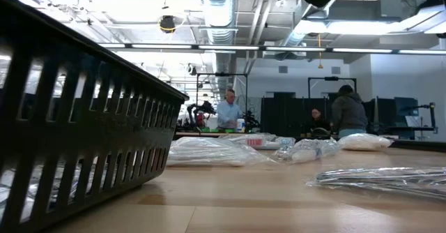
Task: Pick & Place Travel size toiletries
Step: Put the cotton pack into the left black bin
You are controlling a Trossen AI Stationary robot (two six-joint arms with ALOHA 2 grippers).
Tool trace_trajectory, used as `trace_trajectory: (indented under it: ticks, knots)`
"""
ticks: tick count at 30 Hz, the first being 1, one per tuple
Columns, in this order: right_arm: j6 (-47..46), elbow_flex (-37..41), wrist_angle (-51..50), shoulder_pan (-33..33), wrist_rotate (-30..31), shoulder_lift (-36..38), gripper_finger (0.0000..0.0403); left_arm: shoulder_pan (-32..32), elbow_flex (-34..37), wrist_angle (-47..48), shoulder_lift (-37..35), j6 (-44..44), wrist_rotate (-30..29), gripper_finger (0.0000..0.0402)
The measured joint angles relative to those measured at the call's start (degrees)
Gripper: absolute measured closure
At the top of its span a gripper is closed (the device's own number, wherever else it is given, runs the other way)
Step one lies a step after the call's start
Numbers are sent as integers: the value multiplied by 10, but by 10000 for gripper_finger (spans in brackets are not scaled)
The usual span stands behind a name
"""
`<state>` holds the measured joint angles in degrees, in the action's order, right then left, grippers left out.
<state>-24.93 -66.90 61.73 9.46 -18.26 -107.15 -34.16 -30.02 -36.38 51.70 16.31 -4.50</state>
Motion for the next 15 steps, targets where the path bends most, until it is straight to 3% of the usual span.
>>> trace_trajectory:
  ticks: [15]
  knots:
    - [-2,-1,-25,-1,23,0,207,10,0,0,16,19,-35,401]
